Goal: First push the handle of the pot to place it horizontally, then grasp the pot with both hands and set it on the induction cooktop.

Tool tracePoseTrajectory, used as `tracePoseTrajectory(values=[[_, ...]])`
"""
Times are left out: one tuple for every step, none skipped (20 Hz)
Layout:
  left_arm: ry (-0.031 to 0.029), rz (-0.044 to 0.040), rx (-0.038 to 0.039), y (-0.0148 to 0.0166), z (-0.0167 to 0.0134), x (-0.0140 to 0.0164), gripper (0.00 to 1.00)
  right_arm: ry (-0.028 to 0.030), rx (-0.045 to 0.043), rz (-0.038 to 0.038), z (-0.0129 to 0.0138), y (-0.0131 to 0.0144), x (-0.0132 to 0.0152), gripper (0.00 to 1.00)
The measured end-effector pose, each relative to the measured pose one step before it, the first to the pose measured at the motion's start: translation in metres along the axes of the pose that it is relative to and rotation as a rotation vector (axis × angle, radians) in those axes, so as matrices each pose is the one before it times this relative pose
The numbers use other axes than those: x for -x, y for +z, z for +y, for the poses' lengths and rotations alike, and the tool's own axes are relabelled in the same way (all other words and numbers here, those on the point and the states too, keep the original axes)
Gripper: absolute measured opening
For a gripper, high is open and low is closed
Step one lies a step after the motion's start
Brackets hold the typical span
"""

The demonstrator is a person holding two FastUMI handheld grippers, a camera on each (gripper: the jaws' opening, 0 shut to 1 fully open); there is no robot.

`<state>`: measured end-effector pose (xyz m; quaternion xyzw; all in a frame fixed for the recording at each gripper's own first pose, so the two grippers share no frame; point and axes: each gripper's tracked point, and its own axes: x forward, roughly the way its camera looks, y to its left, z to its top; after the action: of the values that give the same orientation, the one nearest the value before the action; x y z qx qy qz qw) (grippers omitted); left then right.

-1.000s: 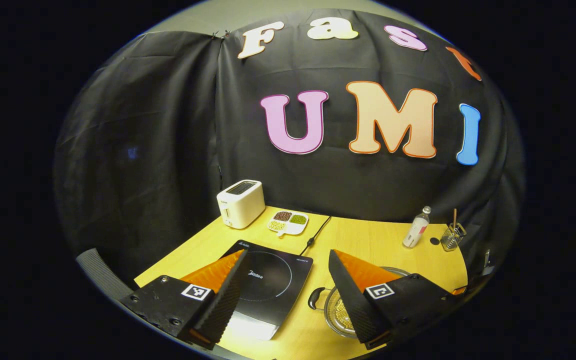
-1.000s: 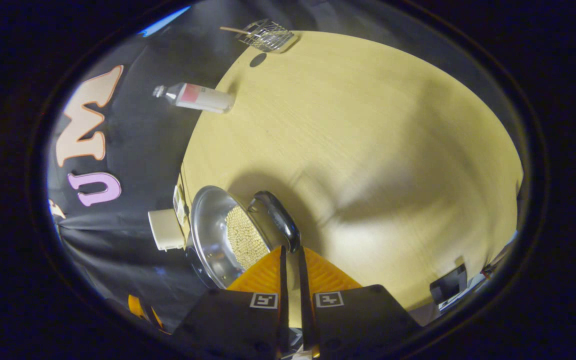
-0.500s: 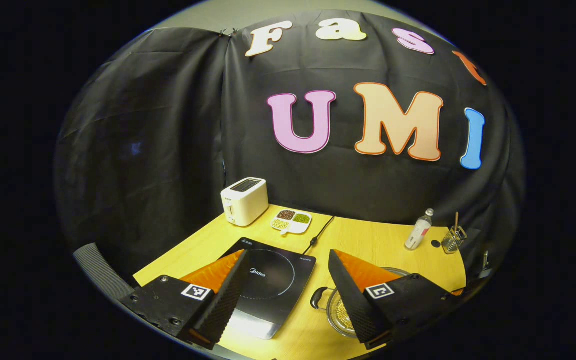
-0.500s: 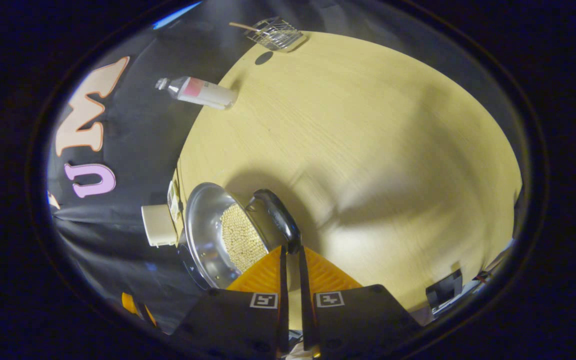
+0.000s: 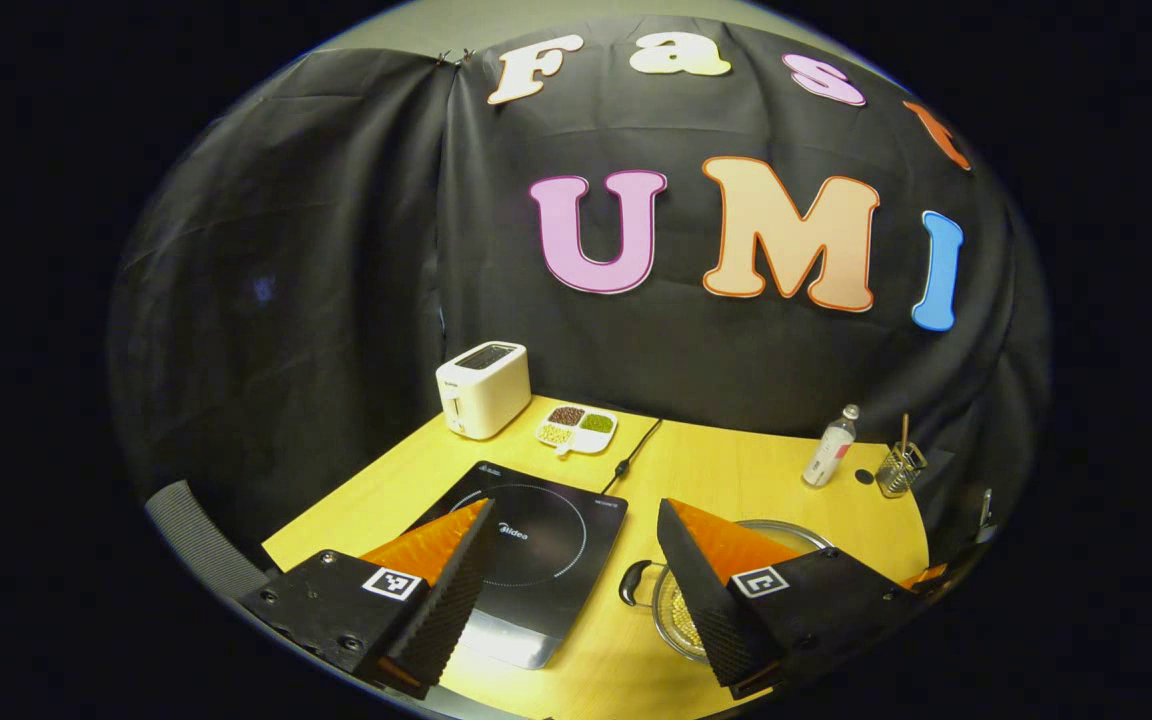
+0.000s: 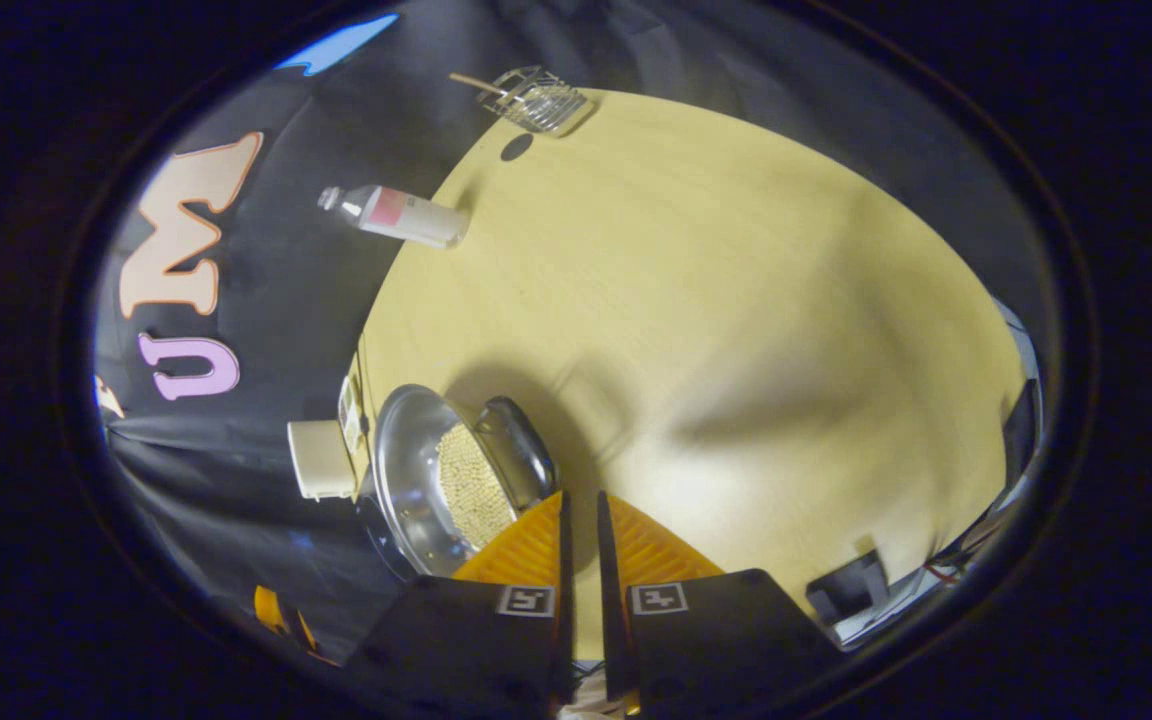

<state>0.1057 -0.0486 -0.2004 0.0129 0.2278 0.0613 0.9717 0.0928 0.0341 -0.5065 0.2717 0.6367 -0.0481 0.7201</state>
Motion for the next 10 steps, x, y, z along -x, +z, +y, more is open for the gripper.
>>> tracePoseTrajectory(values=[[-0.00708,0.01648,-0.00326,-0.00466,-0.00118,-0.00121,0.97,0.00365,0.00525,-0.00294,-0.00099,0.00098,-0.00036,0.25],[-0.008,0.01868,-0.00552,-0.00642,-0.00038,-0.00216,0.97,0.00507,0.00304,-0.00971,-0.00082,0.00136,0.00533,0.49],[-0.00946,0.0178,-0.00662,-0.00589,-0.0019,-0.00112,0.97,0.0155,0.00249,-0.00837,0.00347,0.00067,0.00562,0.38],[-0.01077,0.0202,-0.0058,-0.00681,-0.00206,-0.00264,0.97,0.02304,0.00548,-0.00236,0.00431,0.0002,0.00015,0.53],[-0.01216,0.02585,-0.00121,-0.00741,-0.00282,-0.00233,0.97,0.02668,0.00462,0.00178,0.00697,-0.0017,0.00051,0.67],[-0.01782,0.02844,0.0018,-0.00573,-0.00405,-0.0022,0.97,0.02262,0.00622,0.00389,0.00663,-0.0011,0.00028,0.82],[-0.02227,0.03247,0.00299,-0.00728,-0.0049,-0.00275,0.98,0.01776,0.01075,0.0021,0.00316,-0.0021,0.00075,0.84],[-0.02095,0.026,0.00057,-0.00498,-0.00414,-0.0038,0.98,0.00494,0.0151,0.00443,0.00255,-0.00065,0.00037,0.98],[-0.02307,0.02217,-0.00176,-0.003,-0.00324,-0.00451,0.98,0.0014,0.01894,0.00631,0.00168,0.00036,-0.00038,0.99],[-0.0227,0.02462,-0.00193,-0.00426,-0.0031,-0.00523,0.98,-0.00296,0.02065,0.00495,0.00036,0.00114,0.00005,1.0]])
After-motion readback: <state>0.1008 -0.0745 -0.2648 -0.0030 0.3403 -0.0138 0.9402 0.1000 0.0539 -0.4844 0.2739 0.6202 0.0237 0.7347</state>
